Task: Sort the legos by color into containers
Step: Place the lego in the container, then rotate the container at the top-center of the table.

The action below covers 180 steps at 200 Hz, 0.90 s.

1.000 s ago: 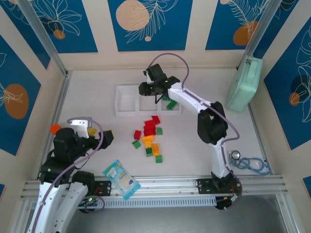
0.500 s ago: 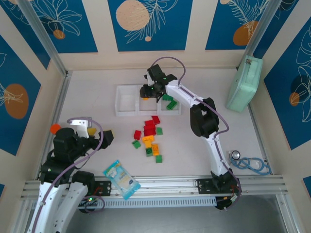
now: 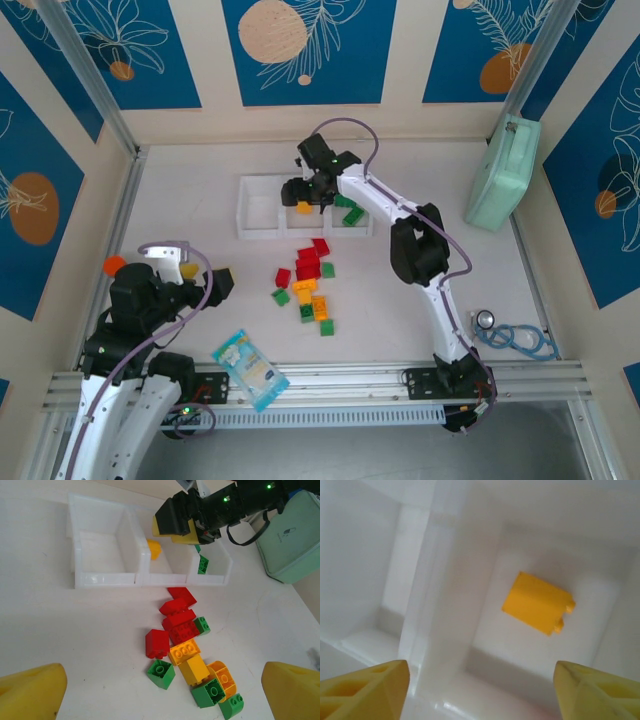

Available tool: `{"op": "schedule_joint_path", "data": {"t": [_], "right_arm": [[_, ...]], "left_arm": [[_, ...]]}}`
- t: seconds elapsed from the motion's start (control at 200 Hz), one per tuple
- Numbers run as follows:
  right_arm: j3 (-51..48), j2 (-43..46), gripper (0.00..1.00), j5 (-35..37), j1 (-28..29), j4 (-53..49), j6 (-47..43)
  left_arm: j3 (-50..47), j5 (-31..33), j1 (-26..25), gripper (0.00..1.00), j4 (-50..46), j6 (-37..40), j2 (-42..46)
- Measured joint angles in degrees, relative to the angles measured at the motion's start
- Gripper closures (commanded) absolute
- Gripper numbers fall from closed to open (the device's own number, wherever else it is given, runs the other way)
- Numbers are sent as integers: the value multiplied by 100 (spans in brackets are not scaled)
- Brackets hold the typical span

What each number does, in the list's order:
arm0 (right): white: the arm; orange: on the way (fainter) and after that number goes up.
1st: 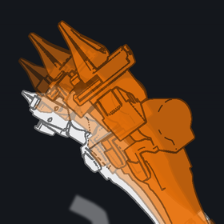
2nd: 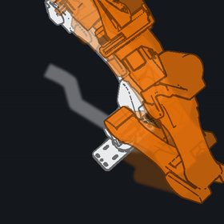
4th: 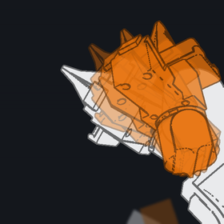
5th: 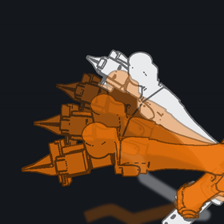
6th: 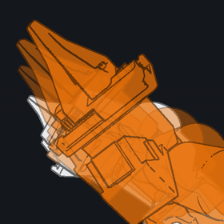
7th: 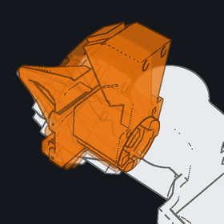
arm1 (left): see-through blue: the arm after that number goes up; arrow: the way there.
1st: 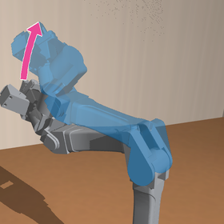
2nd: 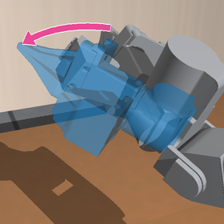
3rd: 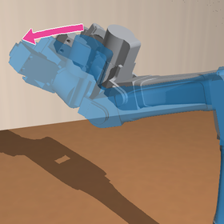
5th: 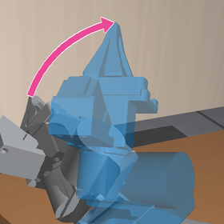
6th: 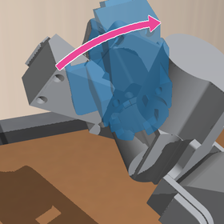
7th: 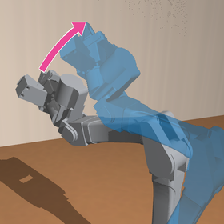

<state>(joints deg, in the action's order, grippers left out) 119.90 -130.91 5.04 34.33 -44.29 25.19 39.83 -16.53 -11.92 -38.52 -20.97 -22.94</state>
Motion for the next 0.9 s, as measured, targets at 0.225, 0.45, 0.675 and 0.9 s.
{"op": "schedule_joint_path", "data": {"t": [0.225, 0.45, 0.675, 0.9], "right_arm": [[-1368, 1488, 17, 319, 149, -149, 671], [-3045, 2583, 20, 369, 181, 544, 920], [-3556, 2524, 21, 295, -9, 748, 1005], [-4015, 2483, 21, 37, -367, 1078, 1224]], "left_arm": [[0, 0, 0, 1, 0, 0, 0], [0, -17, 0, 1, 0, 0, -2], [-4, -61, 0, 0, 0, 0, -11], [-4, -61, 0, 1, 0, 0, -15]]}}
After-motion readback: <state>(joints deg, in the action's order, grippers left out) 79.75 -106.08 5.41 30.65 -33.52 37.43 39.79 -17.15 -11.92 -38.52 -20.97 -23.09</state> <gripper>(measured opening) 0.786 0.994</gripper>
